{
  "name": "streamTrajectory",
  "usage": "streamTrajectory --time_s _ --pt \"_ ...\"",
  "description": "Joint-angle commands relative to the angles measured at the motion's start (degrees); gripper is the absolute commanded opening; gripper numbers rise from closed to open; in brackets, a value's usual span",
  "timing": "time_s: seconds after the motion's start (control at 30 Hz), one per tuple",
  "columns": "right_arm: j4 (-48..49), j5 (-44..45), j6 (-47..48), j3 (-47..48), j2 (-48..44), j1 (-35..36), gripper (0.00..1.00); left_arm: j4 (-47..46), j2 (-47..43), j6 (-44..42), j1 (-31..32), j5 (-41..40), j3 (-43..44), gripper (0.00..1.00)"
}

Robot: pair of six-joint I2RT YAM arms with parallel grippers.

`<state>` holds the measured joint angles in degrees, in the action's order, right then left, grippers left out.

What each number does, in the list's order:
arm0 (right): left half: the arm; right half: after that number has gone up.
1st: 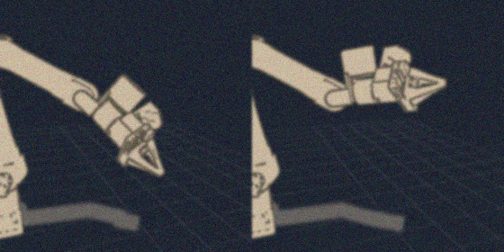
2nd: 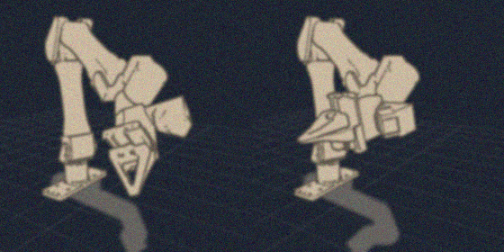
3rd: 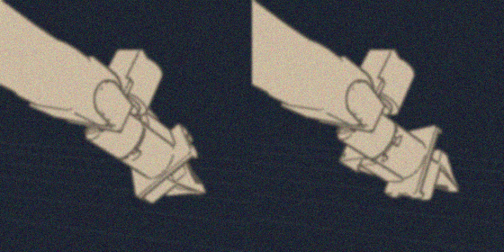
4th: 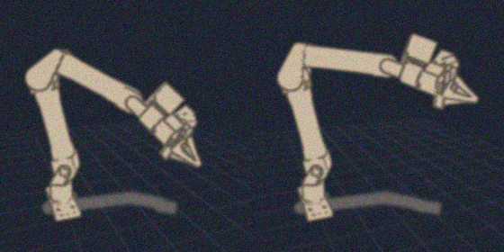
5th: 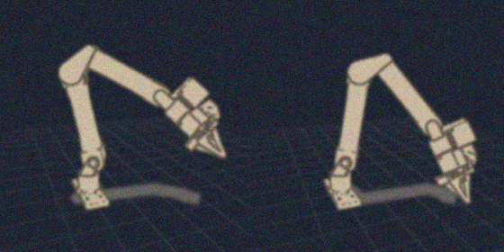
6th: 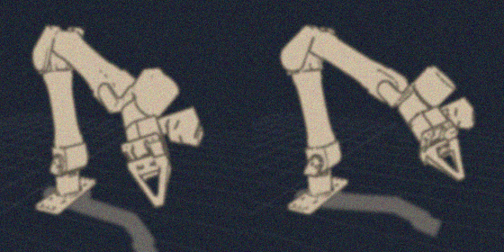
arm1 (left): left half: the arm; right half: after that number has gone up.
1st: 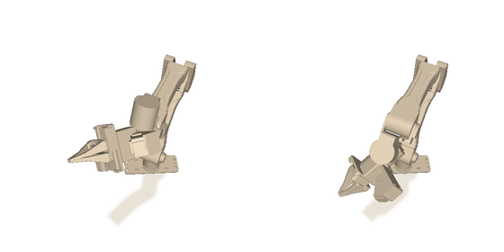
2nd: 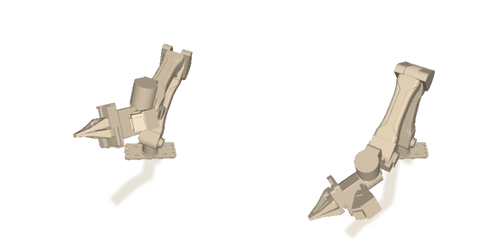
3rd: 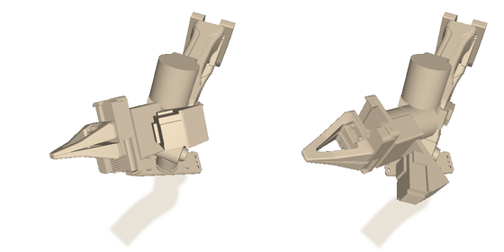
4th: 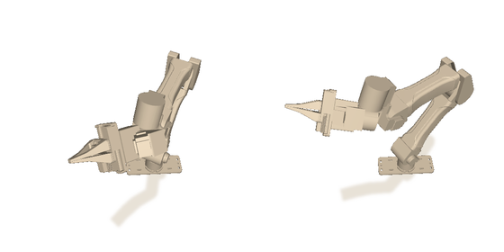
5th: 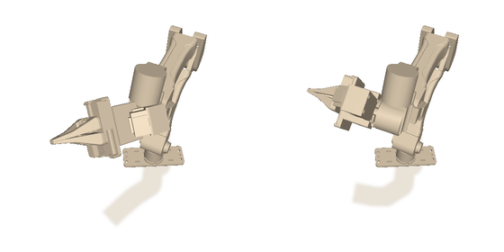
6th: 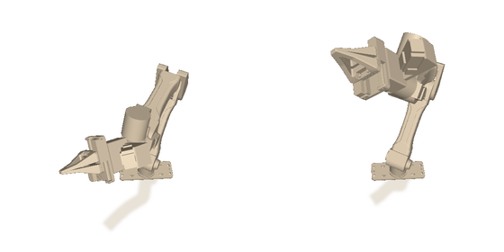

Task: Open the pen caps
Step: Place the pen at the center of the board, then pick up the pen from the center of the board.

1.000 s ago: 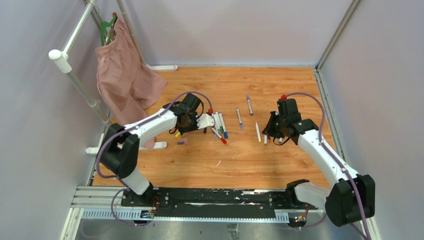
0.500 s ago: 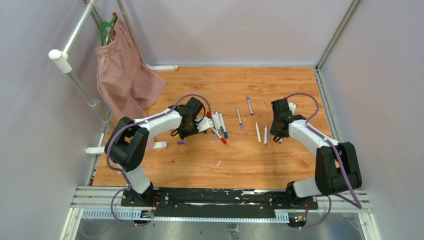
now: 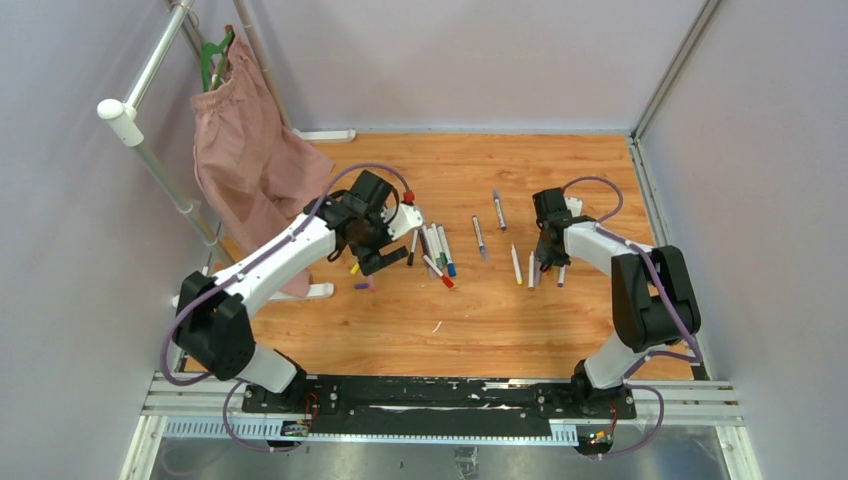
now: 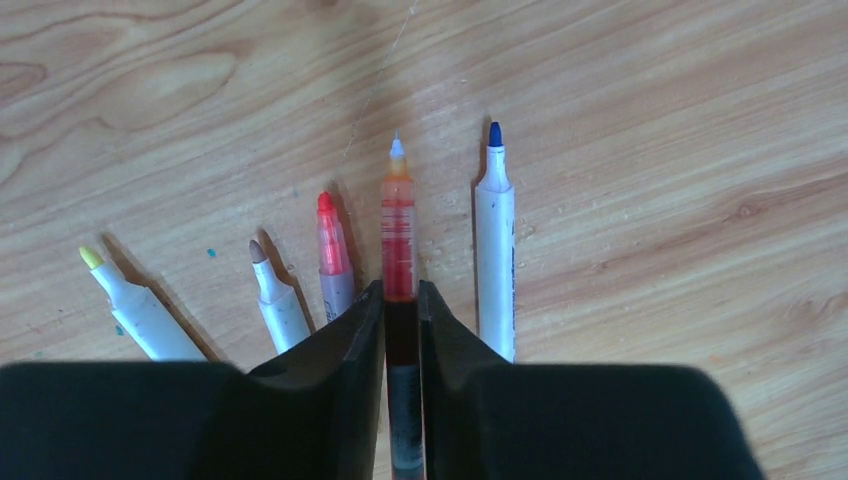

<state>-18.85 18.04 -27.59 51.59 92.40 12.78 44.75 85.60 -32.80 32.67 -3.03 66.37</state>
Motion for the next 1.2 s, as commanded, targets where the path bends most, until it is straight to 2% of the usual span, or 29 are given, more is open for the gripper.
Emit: streamTrajectory --time_s 0.0,0.13,0.33,0.4,0.47,0.53,0.57,0.67,0.73,0.83,0.93,1.17 --pt "-1.77 0.42 -0.29 0.55 0.37 -0.91 0.27 8.40 -3.35 4.25 -1.51 1.03 6.44 1.00" --pt "-3.26 -0.36 -0.65 0.78 -1.98 -0.91 0.39 13.70 -6.19 5.65 -3.40 1.24 9.74 1.00" --pt "-4.86 -1.85 -1.06 1.82 -8.64 0.29 0.39 16.13 -11.73 6.16 -3.90 0.70 9.34 1.00" --pt "-4.79 -1.53 -0.83 3.07 -10.89 3.13 0.39 17.32 -12.85 6.69 -4.50 1.64 10.03 1.00" --pt "-4.19 -2.31 0.13 5.36 -11.22 7.41 0.39 19.37 -13.87 6.47 -6.90 7.14 11.66 1.00" --pt "-3.18 -3.02 1.71 8.11 -9.92 12.25 0.46 19.96 -15.46 6.10 -11.49 13.69 12.60 1.00" --pt "-2.26 -4.33 2.80 9.48 -8.61 14.27 0.49 19.95 -16.12 6.17 -12.67 14.75 12.83 1.00" --pt "-1.80 -9.69 5.44 16.49 -1.93 19.32 0.50 20.02 -17.68 6.67 -13.24 13.71 12.69 1.00" --pt "-3.43 -10.76 6.48 21.63 3.70 21.66 0.48 20.02 -17.92 7.19 -13.24 12.44 12.07 1.00" --pt "-6.42 -10.92 7.19 28.92 12.01 23.79 0.33 20.02 -17.63 7.88 -13.24 8.84 10.71 1.00" --pt "-8.60 -10.84 7.34 34.26 18.22 24.84 0.24 20.02 -18.00 8.16 -13.24 7.77 9.19 1.00" --pt "-9.76 -11.77 7.29 38.69 25.62 25.10 0.21 20.01 -20.41 7.94 -13.24 8.76 6.96 1.00"
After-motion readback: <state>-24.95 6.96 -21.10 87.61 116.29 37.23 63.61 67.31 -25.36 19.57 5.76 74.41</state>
